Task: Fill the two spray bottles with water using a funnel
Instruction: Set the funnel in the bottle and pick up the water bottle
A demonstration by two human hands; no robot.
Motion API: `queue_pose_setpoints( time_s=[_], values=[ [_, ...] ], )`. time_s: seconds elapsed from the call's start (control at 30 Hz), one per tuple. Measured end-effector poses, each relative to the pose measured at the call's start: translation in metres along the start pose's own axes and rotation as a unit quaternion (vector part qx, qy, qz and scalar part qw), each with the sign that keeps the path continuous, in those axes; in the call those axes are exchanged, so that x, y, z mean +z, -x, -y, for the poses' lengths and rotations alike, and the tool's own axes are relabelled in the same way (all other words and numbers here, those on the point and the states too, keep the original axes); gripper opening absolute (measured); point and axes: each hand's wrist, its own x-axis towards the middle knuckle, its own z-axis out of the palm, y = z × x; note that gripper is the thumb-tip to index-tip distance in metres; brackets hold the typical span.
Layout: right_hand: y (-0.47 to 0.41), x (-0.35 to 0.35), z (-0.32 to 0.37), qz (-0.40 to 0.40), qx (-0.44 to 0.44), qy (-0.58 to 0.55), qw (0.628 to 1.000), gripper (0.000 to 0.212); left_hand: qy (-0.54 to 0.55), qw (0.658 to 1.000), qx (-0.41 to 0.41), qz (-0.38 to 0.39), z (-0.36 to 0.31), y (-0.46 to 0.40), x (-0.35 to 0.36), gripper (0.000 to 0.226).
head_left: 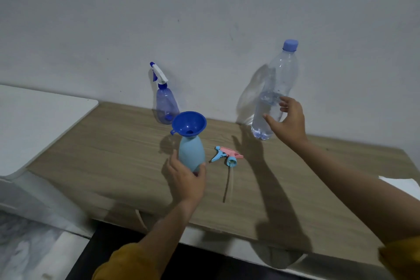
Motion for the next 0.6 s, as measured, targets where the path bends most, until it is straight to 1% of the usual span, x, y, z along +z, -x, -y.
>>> queue_pose_setpoints(
  time_s=[0.03, 0.1, 0.17, 0.23, 0.3, 0.37, 0.43, 0.5, 0.6],
  values=[
    [-0.004, -0.001, -0.002, -0.008, -0.007, -0.005, 1.0, 0.061, -0.01, 0.999, -0.001, -0.037, -0.007, 0.009, 0.006, 0.087],
    [-0.014, -0.006, -0.005, -0.017, -0.011, -0.015, 1.0, 0.061, -0.001, 0.996, 0.015, -0.084, -0.028, 0.026, 0.02, 0.078],
    [-0.022, -0.007, -0.005, -0.014, -0.012, -0.021, 1.0, 0.061, 0.006, 0.995, 0.045, -0.087, -0.047, 0.037, 0.032, 0.071],
    [-0.03, -0.01, -0.006, -0.02, -0.024, -0.024, 0.999, 0.061, 0.016, 0.995, 0.068, -0.065, -0.069, 0.04, 0.046, 0.068],
    [-0.04, -0.014, -0.008, -0.034, -0.047, -0.027, 0.998, 0.059, 0.028, 0.997, 0.069, -0.029, -0.093, 0.036, 0.062, 0.067],
    [-0.052, -0.017, -0.009, -0.057, -0.076, -0.029, 0.995, 0.057, 0.086, 0.994, 0.064, -0.001, -0.121, 0.026, 0.079, 0.066],
    [-0.065, -0.021, -0.01, -0.078, -0.094, -0.03, 0.992, 0.057, 0.134, 0.987, 0.081, 0.022, -0.145, 0.014, 0.097, 0.069],
    [-0.079, -0.026, -0.01, -0.089, -0.104, -0.038, 0.99, 0.058, 0.155, 0.981, 0.099, 0.058, -0.167, 0.0, 0.111, 0.073],
    [-0.101, -0.032, -0.007, -0.077, -0.115, -0.048, 0.989, 0.062, 0.172, 0.973, 0.116, 0.096, -0.197, -0.02, 0.129, 0.078]
  ],
)
